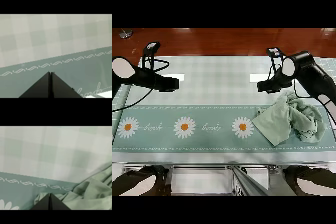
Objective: Fold the shirts.
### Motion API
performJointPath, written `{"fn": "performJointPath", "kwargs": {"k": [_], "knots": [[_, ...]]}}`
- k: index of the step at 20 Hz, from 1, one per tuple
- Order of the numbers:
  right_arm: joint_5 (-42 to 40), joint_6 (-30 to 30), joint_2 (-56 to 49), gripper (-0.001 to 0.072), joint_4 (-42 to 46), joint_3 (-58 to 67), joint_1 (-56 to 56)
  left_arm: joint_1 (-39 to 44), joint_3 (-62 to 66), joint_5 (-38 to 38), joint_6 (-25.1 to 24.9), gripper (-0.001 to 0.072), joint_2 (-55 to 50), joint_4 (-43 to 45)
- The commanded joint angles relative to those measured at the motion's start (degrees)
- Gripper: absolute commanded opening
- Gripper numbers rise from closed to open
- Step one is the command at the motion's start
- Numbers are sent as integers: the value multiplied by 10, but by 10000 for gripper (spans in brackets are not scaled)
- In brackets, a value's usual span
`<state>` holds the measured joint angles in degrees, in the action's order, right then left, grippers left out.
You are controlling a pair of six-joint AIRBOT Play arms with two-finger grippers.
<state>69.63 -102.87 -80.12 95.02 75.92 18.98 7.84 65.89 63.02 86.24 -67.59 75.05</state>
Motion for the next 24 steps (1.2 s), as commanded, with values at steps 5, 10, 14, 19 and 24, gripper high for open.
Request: {"fn": "performJointPath", "kwargs": {"k": [5, 10, 14, 19, 24], "knots": [[0, 0, 0, 25, 0, 0, 1, 0, 0, 0, 0, 22, 0, 0], [0, 0, 0, 26, 0, 0, 0, 0, 0, 0, 0, 22, 0, 0], [-4, -1, 0, 25, 0, 0, 1, 0, 0, -1, 0, 22, 0, 0], [-155, -8, -2, 123, 45, 0, 0, -1, 0, -105, 0, 81, -7, 2], [-162, -76, -7, 619, 185, 28, -64, -4, 10, -159, 0, 702, -42, 45]]}}
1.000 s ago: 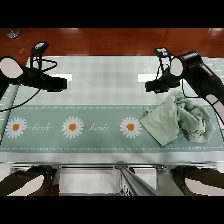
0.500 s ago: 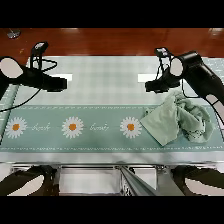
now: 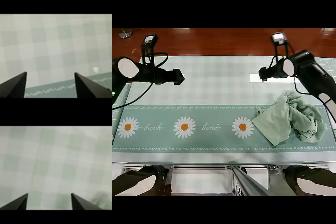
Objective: Fold the shirts.
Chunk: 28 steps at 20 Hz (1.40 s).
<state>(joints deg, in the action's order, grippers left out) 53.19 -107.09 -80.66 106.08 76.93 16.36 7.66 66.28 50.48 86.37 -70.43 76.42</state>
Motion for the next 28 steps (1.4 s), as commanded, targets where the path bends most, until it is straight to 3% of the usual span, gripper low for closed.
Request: {"fn": "performJointPath", "kwargs": {"k": [1, 5, 9, 12, 14, 15, 16, 18, 22, 28], "knots": [[37, -34, 2, 619, 76, 25, -75, -8, 6, -26, -1, 701, -10, 38], [110, -43, 11, 619, 43, -26, -235, -27, -20, 78, 3, 700, 8, 20], [49, -49, 11, 619, -42, -170, -300, -3, -166, 59, 3, 700, 70, -56], [68, -42, 11, 619, -52, -220, -302, 23, -230, 43, 6, 700, 89, -65], [94, 16, 11, 596, -115, -225, -302, 31, -238, 20, 5, 700, 83, -81], [106, 48, 11, 379, -155, -225, -302, 32, -237, 1, 5, 700, 82, -94], [120, 80, 12, 60, -200, -223, -302, 31, -231, -11, 4, 700, 82, -93], [146, 132, 34, 25, -295, -196, -301, 9, -186, 13, 3, 700, 86, -92], [107, 158, 186, 25, -420, -88, -301, -50, -70, 116, -23, 700, 150, -92], [96, 169, 335, 24, -441, 60, -202, -42, -138, 117, -21, 700, 392, -114]]}}
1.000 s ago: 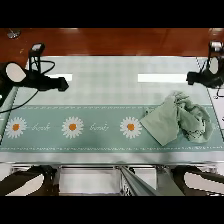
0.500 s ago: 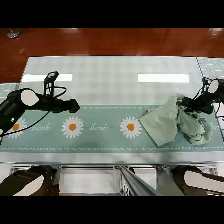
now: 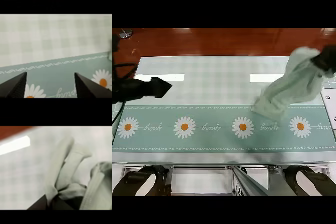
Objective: Fold the shirts.
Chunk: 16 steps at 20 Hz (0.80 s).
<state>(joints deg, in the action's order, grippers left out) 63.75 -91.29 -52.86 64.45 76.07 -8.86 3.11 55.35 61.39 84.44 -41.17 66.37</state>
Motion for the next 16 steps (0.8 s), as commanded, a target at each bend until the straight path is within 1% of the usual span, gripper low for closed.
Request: {"fn": "performJointPath", "kwargs": {"k": [1, 3, 5, 10, 14, 16], "knots": [[-10, 11, 58, 24, -24, 98, 80, 7, -48, 9, -2, 700, 128, -18], [-28, 11, 54, 24, -21, 156, 144, 9, -81, 8, -2, 700, 173, -19], [-38, 5, 46, 24, 7, 201, 208, 9, -101, 8, -2, 700, 191, -18], [-22, 1, 5, 24, 37, 218, 367, 9, -116, 6, -2, 700, 184, -19], [-19, -54, -96, 24, 121, 218, 518, 9, -116, 6, -1, 700, 181, -19], [18, -84, -163, 24, 166, 215, 563, 9, -116, 6, -1, 700, 181, -19]]}}
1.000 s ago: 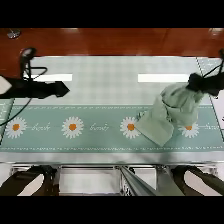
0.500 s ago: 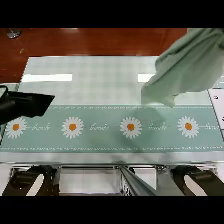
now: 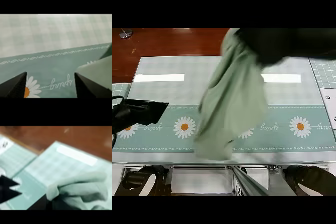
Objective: Fold the shirts.
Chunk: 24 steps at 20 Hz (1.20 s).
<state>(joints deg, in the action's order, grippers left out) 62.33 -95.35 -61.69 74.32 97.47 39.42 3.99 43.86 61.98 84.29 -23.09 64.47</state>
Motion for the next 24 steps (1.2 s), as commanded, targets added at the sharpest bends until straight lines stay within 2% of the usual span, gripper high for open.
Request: {"fn": "performJointPath", "kwargs": {"k": [1, 5, 9, 10, 11, 14, 17, 19, 20, 21, 23, 24], "knots": [[34, -62, -108, 24, 75, -15, 94, 0, -2, 1, 0, 700, 0, 0], [-50, -77, -234, 25, 11, -94, 108, 0, -2, 0, -1, 700, 0, 7], [-106, -69, -332, 36, -88, -99, 108, 0, -2, 1, 0, 700, 0, 19], [-114, -64, -340, 345, -110, -98, 103, 0, -2, 1, 4, 700, 0, 19], [-113, -56, -337, 618, -114, -95, 91, 0, -4, 1, 11, 700, 0, 19], [-35, -52, -286, 626, -79, -66, -8, 0, -26, 11, 11, 700, 0, 19], [66, -59, -187, 625, 21, -74, -164, 0, -83, 47, 11, 700, 0, 19], [100, -64, -116, 624, 86, -136, -263, 0, -165, 60, 30, 700, -2, -3], [100, -64, -80, 618, 92, -190, -305, 0, -216, 58, 25, 699, -5, -51], [88, -64, -41, 617, 84, -259, -343, 0, -268, 40, -2, 699, -7, -125], [34, -58, 24, 616, 37, -401, -384, 1, -350, -24, -83, 699, -10, -274], [5, -44, 47, 617, 0, -463, -389, 1, -377, -61, -106, 700, -13, -312]]}}
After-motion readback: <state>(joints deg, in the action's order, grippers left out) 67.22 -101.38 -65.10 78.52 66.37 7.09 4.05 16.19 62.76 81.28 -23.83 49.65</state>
